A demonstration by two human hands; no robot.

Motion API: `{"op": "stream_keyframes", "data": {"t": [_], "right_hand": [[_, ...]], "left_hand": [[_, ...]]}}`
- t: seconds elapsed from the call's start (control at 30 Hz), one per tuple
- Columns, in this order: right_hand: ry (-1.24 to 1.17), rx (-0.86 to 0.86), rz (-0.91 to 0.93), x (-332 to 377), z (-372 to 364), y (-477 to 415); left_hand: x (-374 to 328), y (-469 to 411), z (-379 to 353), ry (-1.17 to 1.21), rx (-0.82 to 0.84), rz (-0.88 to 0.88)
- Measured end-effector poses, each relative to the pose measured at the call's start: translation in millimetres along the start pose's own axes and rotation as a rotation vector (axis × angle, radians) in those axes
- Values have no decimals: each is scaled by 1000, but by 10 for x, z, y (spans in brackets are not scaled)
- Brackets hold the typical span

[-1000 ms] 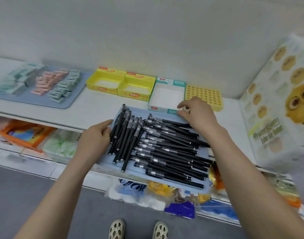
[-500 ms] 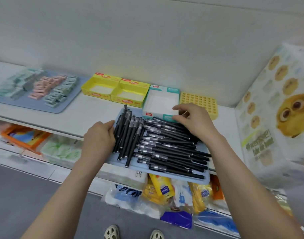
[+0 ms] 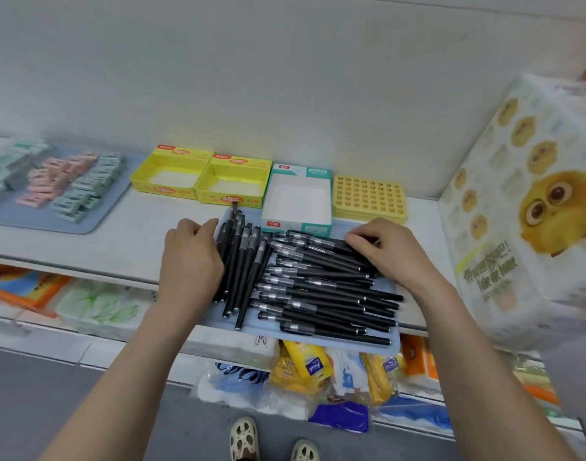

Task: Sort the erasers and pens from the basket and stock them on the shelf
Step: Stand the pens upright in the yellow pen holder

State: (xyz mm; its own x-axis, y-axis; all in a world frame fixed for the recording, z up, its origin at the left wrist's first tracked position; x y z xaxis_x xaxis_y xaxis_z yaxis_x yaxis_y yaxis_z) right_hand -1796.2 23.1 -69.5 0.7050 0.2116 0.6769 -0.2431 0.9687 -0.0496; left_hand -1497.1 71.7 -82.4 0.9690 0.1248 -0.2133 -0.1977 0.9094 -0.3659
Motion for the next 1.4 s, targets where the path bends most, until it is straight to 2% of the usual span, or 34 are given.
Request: {"op": "stream_keyframes", "data": {"t": [0.13,0.23,0.37,0.53,0.63,0.8,1.03,1.23,1.4], "right_hand": [[34,110,-26,89,-46,-1],[22,186,-59,147,-157,-5],[23,211,-34,206,-255,25],[0,93,-28,302,-246,48],[85,67,6,405,-223,38],[142,294,-49,510,-260,9],[267,399,-11,518,-312,-151],[192,385,-15,387,-278,-182],[-11,302,27,358,30,-149]], "left_hand": [[-420,-189,93,176,-23,-293],[-675,-340,-6,179,-6,-466],[-767,-505,-184,225,41,-512],[-788,-490,-158,287,35,-558],[-724,-469,-116,347,63,-552],[-655,-406,-150,354,125,-524],[-604,-342,-28,413,70,-345],[-665,-317,-84,403,99,-306],[-675,-409,-95,401,98,-286]]}}
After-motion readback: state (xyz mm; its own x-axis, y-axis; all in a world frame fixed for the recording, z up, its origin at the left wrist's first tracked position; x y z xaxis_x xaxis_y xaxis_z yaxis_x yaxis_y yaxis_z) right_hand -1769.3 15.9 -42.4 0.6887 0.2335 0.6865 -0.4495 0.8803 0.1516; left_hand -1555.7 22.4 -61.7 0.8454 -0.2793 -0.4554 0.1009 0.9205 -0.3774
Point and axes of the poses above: each hand's wrist, its own y-axis away from the middle knuckle, its own z-axis out of the back of the hand, x = y × z, the point moved 5 cm from there along -y, towards the middle knuckle, and after that the axes turned 8 degrees about -y, right-handed, at the moved point
